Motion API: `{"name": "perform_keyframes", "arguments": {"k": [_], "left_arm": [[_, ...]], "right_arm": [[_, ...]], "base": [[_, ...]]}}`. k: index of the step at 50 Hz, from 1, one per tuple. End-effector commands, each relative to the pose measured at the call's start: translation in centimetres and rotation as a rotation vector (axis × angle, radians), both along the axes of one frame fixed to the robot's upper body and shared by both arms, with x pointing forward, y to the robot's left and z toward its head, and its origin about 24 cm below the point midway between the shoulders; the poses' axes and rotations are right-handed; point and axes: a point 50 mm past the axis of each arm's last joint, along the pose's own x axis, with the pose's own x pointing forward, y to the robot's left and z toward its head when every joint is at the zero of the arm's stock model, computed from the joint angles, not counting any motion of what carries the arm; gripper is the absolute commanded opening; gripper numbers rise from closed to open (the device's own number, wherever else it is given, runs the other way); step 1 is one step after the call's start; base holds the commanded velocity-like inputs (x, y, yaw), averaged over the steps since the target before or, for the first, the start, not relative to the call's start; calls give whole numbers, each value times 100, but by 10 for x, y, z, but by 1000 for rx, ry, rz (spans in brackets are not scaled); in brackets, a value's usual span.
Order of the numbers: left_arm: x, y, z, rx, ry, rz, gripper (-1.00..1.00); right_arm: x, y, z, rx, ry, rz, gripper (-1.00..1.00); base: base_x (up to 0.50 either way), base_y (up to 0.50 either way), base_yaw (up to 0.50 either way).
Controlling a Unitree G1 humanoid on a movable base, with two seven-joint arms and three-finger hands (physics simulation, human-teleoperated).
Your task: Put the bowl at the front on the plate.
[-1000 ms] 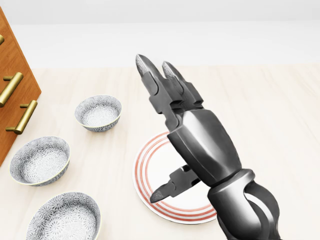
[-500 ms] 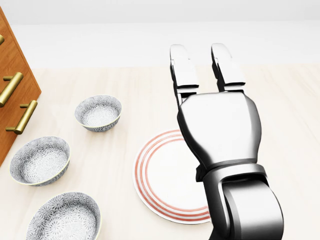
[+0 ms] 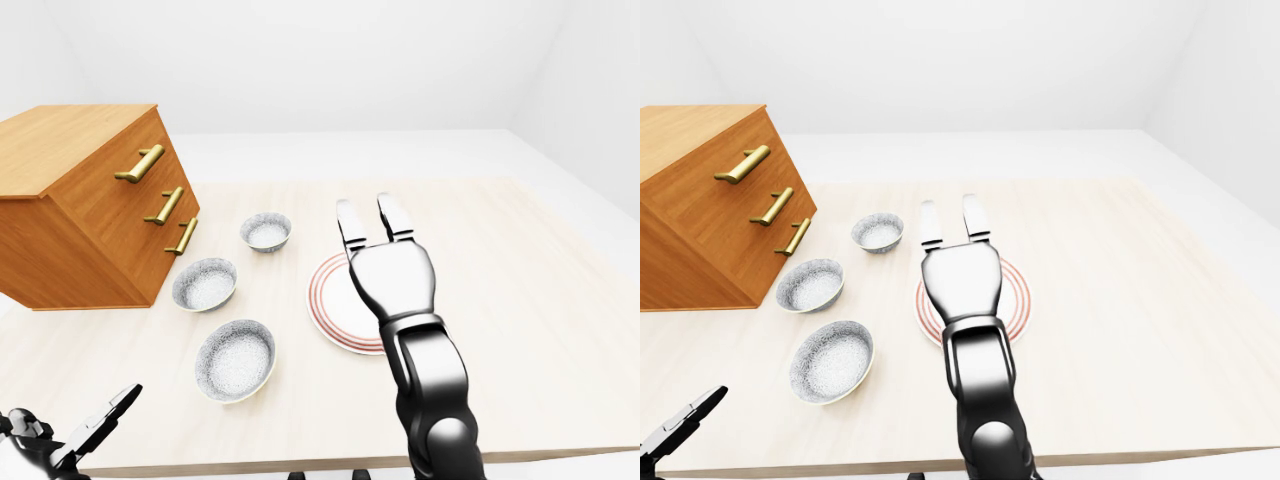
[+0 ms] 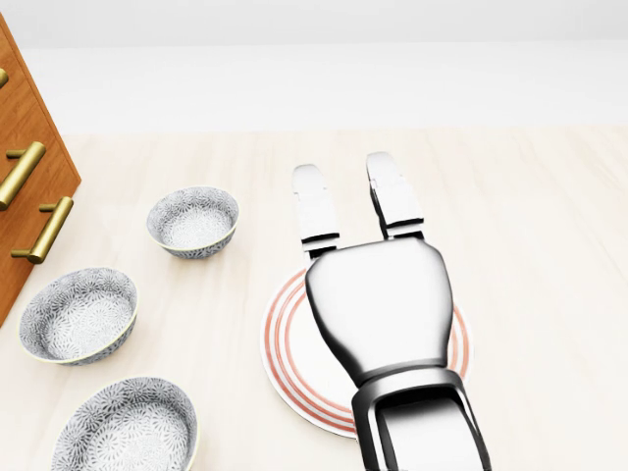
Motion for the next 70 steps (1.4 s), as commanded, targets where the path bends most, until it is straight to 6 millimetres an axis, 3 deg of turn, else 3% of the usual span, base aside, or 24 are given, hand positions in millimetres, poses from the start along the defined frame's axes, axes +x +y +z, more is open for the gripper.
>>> {"name": "perform_keyframes", "arguments": {"k": [1, 20, 53, 61, 70], "left_arm": [[-1, 1, 2, -2, -2, 0, 100], [-2, 0, 1, 3, -9, -4, 100], [-1, 0, -1, 3, -11, -4, 100], [-2, 0, 3, 2, -11, -6, 100], [-1, -1, 2, 4, -9, -7, 100]], "right_arm": [[-3, 22, -10, -59, 35, 86, 100], [-13, 38, -18, 26, 109, 165, 100], [-12, 36, -22, 34, 128, 171, 100], [-11, 51, -19, 45, 127, 236, 100], [-15, 66, -29, 52, 188, 312, 100]], "base": [[0, 0, 0], [0, 0, 0], [0, 0, 0], [0, 0, 0], [0, 0, 0]]}}
